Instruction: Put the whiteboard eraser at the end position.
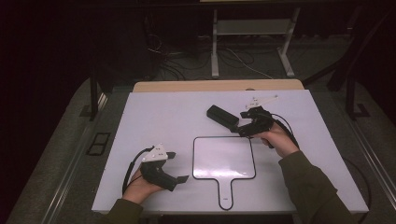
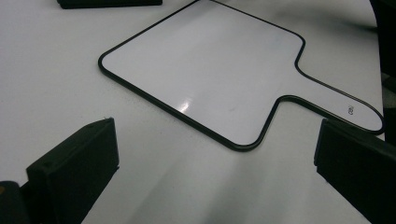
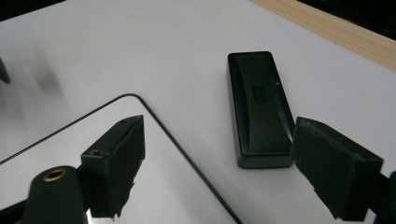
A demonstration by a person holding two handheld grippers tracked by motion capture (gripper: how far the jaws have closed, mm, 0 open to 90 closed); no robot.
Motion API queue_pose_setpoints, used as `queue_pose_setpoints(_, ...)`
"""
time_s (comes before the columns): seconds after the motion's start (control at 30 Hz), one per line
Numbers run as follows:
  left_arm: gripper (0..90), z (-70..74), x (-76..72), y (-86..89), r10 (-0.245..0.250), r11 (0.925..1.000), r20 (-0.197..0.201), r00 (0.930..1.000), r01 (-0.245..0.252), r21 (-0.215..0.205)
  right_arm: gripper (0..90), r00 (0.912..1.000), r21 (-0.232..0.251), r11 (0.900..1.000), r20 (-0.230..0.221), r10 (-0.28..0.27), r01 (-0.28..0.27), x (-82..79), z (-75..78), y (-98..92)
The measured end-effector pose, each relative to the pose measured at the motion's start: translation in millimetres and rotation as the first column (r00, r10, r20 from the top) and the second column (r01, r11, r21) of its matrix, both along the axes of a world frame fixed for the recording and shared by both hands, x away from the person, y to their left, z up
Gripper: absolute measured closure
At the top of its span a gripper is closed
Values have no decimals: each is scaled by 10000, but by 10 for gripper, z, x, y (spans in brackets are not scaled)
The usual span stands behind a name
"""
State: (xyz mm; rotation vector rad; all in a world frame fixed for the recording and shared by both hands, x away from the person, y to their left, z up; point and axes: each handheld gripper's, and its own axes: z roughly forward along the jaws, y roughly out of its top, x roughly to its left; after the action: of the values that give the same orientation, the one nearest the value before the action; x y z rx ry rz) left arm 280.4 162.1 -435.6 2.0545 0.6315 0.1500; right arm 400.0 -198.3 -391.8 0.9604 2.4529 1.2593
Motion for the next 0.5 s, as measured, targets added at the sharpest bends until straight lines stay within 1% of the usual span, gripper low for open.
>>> queue_pose_setpoints(0.17,0,-4,2,-5,-14,10000,-5,10000,14,33,165,10000,146,9999,74,15,-16,-134,-32,-90)
queue_pose_setpoints(0.37,0,-3,-1,-8,-18,10000,-4,10000,18,42,165,10000,371,9993,-5,8,-8,-265,-75,-175)
queue_pose_setpoints(0.43,0,-1,-2,-6,-20,10000,-3,10000,20,36,166,10000,296,9996,-46,4,-2,-302,-86,-194)
queue_pose_setpoints(0.5,0,-1,0,-3,-13,10000,-5,10000,13,36,166,10000,256,9996,29,-69,68,-342,-101,-216)
